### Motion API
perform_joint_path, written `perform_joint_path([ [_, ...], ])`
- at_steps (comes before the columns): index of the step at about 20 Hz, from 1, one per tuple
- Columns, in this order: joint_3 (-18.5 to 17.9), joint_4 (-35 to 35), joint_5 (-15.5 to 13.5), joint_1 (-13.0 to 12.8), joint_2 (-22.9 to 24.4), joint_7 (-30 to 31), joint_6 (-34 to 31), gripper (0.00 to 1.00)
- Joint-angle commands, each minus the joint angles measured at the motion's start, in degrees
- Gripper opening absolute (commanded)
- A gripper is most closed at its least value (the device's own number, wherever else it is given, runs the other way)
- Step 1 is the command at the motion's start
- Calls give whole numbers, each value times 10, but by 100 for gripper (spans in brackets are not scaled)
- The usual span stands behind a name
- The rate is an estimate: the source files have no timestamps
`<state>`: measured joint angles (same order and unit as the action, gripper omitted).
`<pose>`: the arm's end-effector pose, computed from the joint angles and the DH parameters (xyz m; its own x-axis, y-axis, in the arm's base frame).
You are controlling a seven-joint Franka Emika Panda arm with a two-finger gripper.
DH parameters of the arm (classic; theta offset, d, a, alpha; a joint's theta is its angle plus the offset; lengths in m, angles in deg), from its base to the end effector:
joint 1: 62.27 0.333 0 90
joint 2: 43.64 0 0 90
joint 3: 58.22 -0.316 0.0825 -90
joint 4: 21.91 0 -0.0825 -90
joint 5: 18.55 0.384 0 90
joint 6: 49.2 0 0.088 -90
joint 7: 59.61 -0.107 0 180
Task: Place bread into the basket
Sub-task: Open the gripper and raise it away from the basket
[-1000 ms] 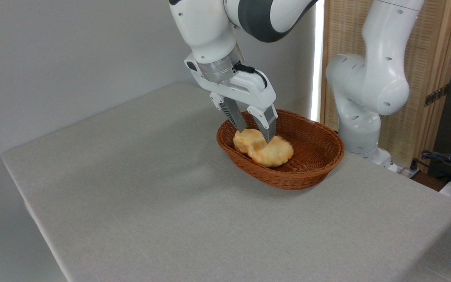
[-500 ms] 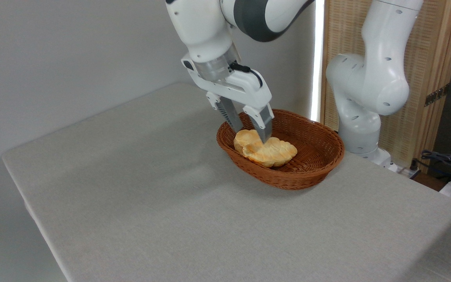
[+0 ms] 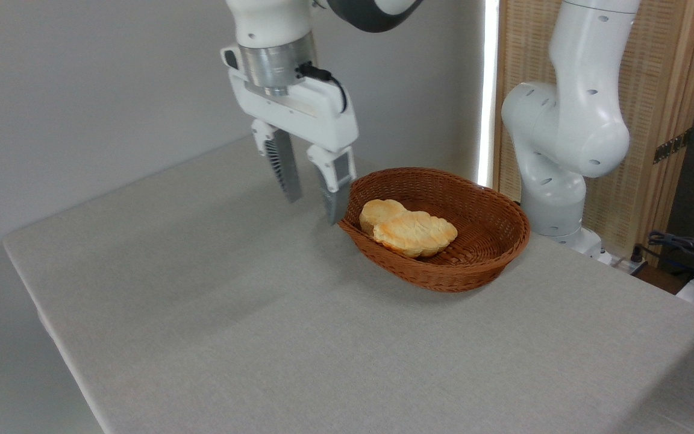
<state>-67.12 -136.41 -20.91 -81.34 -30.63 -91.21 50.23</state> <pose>0.4794 -0.0840 0.5525 0.7479 -0.6637 0.0062 -0.6618 -0.7449 0.0844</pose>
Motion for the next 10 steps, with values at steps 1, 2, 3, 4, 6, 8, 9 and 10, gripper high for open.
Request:
perform_joint_path([
  [1, -9, 64, -8, 3, -56, -31, 21, 100],
  [2, -9, 75, -8, 3, -68, -31, 21, 100],
  [3, -9, 79, -8, 3, -72, -31, 21, 100],
  [4, -9, 79, -7, 3, -76, -32, 22, 100],
  [6, -9, 92, -7, 3, -88, -32, 24, 100],
  [8, -8, 98, -8, 3, -94, -32, 24, 100],
  [9, -8, 99, -8, 3, -94, -32, 25, 100],
  [10, -9, 98, -10, 3, -94, -32, 31, 100],
])
